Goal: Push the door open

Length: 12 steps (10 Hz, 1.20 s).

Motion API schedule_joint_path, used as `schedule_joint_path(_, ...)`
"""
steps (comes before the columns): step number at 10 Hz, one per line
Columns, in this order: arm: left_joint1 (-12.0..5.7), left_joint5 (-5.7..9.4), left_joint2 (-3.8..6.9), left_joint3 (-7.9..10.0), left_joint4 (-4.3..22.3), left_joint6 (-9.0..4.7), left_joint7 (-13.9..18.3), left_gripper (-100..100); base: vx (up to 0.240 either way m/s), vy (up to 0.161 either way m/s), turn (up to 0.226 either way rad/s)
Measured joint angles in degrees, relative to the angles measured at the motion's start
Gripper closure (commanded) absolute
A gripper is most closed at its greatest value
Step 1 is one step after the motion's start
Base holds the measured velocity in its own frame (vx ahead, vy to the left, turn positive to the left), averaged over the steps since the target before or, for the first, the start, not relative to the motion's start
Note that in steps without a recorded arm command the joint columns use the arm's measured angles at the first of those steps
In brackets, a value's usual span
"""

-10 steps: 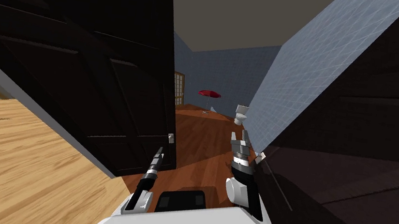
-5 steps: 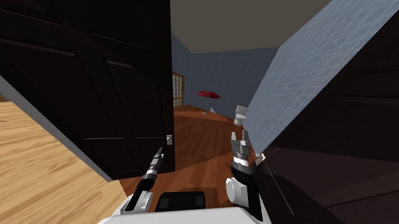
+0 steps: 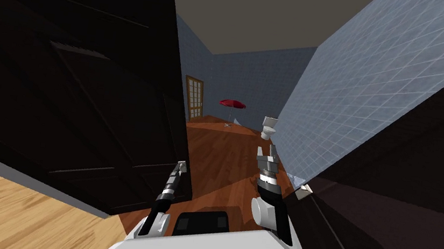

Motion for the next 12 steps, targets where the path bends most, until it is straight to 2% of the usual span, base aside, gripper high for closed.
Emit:
schedule_joint_path(1,0.00,0.04,-0.18,0.11,0.11,-0.18,-0.04,-100,0.092,0.002,0.010)
schedule_joint_path(2,0.04,0.04,-0.23,0.09,0.09,-0.30,-0.05,100,-0.019,-0.004,-0.004)
schedule_joint_path(7,0.09,0.00,-0.23,0.03,0.25,-0.02,-0.08,100,-0.016,0.000,-0.003)
schedule_joint_path(11,0.62,0.62,0.12,1.02,0.20,0.69,-0.23,100,0.157,-0.050,0.055)
schedule_joint_path(12,0.13,0.95,0.20,1.66,0.54,0.83,-0.36,100,0.197,-0.063,0.062)
